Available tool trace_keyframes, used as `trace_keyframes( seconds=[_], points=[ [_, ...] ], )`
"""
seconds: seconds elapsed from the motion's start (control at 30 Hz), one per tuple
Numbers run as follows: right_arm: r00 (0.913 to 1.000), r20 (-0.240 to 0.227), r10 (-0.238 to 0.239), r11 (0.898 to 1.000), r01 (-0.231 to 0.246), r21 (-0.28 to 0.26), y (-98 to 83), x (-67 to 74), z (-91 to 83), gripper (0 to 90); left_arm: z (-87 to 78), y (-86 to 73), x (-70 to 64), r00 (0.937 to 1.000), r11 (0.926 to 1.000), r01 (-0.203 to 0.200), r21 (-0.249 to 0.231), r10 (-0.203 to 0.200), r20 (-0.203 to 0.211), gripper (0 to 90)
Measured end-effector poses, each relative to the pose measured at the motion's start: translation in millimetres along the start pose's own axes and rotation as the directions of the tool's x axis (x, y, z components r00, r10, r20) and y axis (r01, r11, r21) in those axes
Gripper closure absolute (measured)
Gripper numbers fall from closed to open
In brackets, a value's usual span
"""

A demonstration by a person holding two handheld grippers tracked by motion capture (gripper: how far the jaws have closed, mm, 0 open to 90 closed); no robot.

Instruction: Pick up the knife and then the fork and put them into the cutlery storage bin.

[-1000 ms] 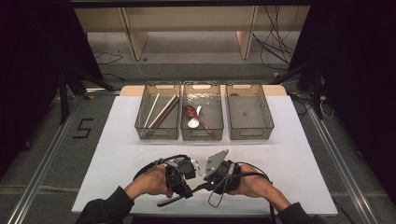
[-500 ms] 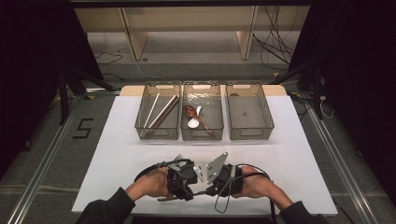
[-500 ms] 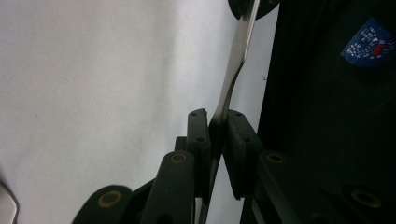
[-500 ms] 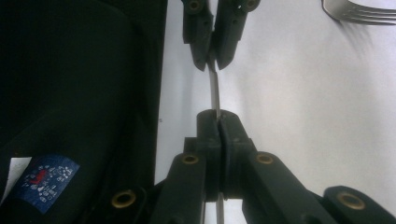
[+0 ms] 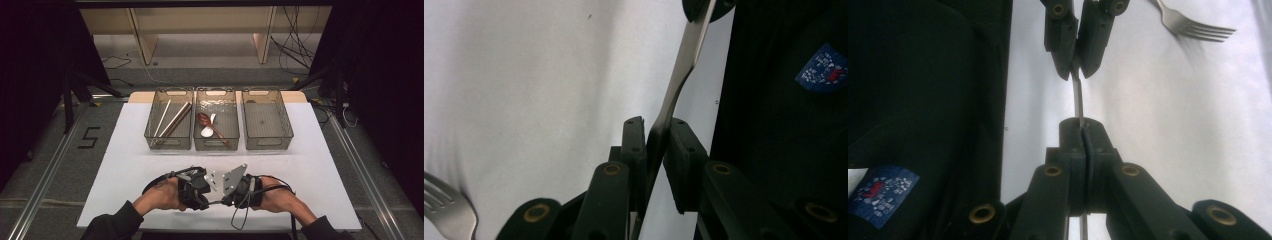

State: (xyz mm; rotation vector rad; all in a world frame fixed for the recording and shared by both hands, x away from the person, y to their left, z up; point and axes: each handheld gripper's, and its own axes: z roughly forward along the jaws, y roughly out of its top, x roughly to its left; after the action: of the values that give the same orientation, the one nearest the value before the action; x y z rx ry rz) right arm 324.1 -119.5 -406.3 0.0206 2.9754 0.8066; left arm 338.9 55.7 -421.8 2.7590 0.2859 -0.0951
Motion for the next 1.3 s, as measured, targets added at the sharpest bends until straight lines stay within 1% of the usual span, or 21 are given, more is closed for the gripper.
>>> trace_keyframes(
  seconds=[0.07, 0.17, 0.2, 0.27, 0.3, 0.37, 0.4, 0.43, 0.53, 0.6, 0.77, 0.8, 0.87, 0.9, 0.93, 1.0, 1.03, 1.13, 1.17, 1.2, 1.3],
  points=[
    [0.9998, 0.02, -0.001, 1.0, 0.001, 0.001, 1.1, 0.7, -1.1, 89.9, -1.3, 0.2, 0.8, 1.0, 1.0, 0.0, -0.004, 0.0, -0.008, 78.3],
    [0.9994, 0.035, 0.0, 1.0, 0.0, 0.005, 1.9, 1.6, -3.2, 89.9, -2.5, 0.0, 2.7, 0.9996, 0.9994, 0.023, -0.028, -0.023, -0.019, 77.0],
    [0.999, 0.044, 0.006, 1.0, -0.006, 0.009, 2.1, 1.8, -4.4, 89.9, -3.7, -0.1, 4.3, 0.9998, 0.9996, 0.015, -0.025, -0.015, -0.016, 76.5],
    [0.9983, 0.058, 0.002, 1.0, -0.002, 0.007, 2.1, 1.4, -5.7, 89.9, -5.8, -0.3, 5.8, 0.9993, 0.9993, 0.022, -0.032, -0.023, -0.031, 74.7],
    [0.9978, 0.066, 0.003, 1.0, -0.003, 0.009, 1.8, 1.3, -6.3, 89.9, -6.4, -0.8, 6.0, 0.9977, 0.9967, 0.053, -0.061, -0.055, -0.04, 70.8],
    [0.9964, 0.085, 0.006, 1.0, -0.007, 0.018, 0.5, 1.0, -6.8, 90.0, -12.4, -2.9, 10.0, 0.9969, 0.9935, 0.069, -0.09, -0.072, -0.032, 69.3],
    [0.9955, 0.094, 0.007, 1.0, -0.01, 0.022, -0.3, 0.7, -7.1, 90.0, -15.8, -3.8, 11.8, 0.9963, 0.9924, 0.07, -0.102, -0.074, -0.043, 68.9],
    [0.9947, 0.102, 0.01, 1.0, -0.013, 0.027, -0.8, 0.5, -7.1, 89.9, -18.3, -4.7, 13.0, 0.9944, 0.9896, 0.083, -0.117, -0.09, -0.056, 66.5],
    [0.9914, 0.13, 0.014, 0.999, -0.019, 0.034, -2.6, -0.9, -7.5, 90.0, -25.5, -7.9, 17.6, 0.9909, 0.9822, 0.106, -0.155, -0.118, -0.065, 61.9],
    [0.9905, 0.135, 0.022, 0.999, -0.027, 0.037, -3.0, -1.8, -7.8, 90.0, -28.8, -10.5, 20.4, 0.99, 0.9791, 0.118, -0.166, -0.129, -0.057, 61.3],
    [0.985, 0.17, 0.029, 0.999, -0.035, 0.032, -4.6, -3.0, -11.3, 90.0, -37.7, -20.8, 24.4, 0.9835, 0.9698, 0.145, -0.196, -0.163, -0.079, 57.9],
    [0.9837, 0.175, 0.041, 0.998, -0.047, 0.029, -5.0, -3.6, -13.4, 90.0, -39.6, -23.6, 25.4, 0.981, 0.9657, 0.159, -0.206, -0.178, -0.078, 56.4],
    [0.98, 0.196, 0.035, 0.999, -0.04, 0.02, -6.1, -4.9, -17.9, 90.0, -43.0, -29.8, 27.6, 0.9762, 0.9582, 0.184, -0.219, -0.204, -0.073, 55.3],
    [0.9783, 0.2, 0.052, 0.998, -0.056, 0.014, -6.6, -6.2, -20.6, 90.0, -43.9, -33.1, 28.8, 0.975, 0.9566, 0.193, -0.218, -0.212, -0.067, 54.6],
    [0.9759, 0.212, 0.052, 0.998, -0.055, 0.009, -7.2, -7.6, -23.7, 90.0, -44.2, -36.6, 29.3, 0.9725, 0.9529, 0.206, -0.222, -0.225, -0.061, 53.4],
    [0.9691, 0.237, 0.068, 0.998, -0.068, -0.009, -9.5, -11.2, -30.8, 89.9, -43.8, -43.9, 30.7, 0.9654, 0.9432, 0.232, -0.238, -0.253, -0.061, 50.1],
    [0.9652, 0.25, 0.076, 0.997, -0.073, -0.018, -11.1, -12.9, -34.8, 90.0, -43.5, -47.8, 31.7, 0.9588, 0.9348, 0.252, -0.25, -0.276, -0.066, 47.4],
    [0.9472, 0.302, 0.108, 0.994, -0.098, -0.049, -18.0, -22.5, -49.1, 90.0, -44.8, -59.8, 37.7, 0.9375, 0.9136, 0.308, -0.265, -0.339, -0.078, 42.2],
    [0.9402, 0.318, 0.122, 0.992, -0.11, -0.058, -20.6, -26.4, -54.1, 89.9, -44.8, -63.5, 39.5, 0.927, 0.9014, 0.33, -0.28, -0.366, -0.084, 40.4],
    [0.9326, 0.334, 0.136, 0.99, -0.121, -0.066, -23.7, -30.3, -58.8, 89.9, -45.1, -67.3, 41.7, 0.921, 0.8955, 0.341, -0.286, -0.379, -0.09, 38.2],
    [0.9037, 0.388, 0.182, 0.983, -0.161, -0.086, -32.8, -43.0, -70.9, 89.9, -44.5, -77.7, 47.3, 0.9026, 0.882, 0.372, -0.29, -0.416, -0.109, 33.0]
  ],
)
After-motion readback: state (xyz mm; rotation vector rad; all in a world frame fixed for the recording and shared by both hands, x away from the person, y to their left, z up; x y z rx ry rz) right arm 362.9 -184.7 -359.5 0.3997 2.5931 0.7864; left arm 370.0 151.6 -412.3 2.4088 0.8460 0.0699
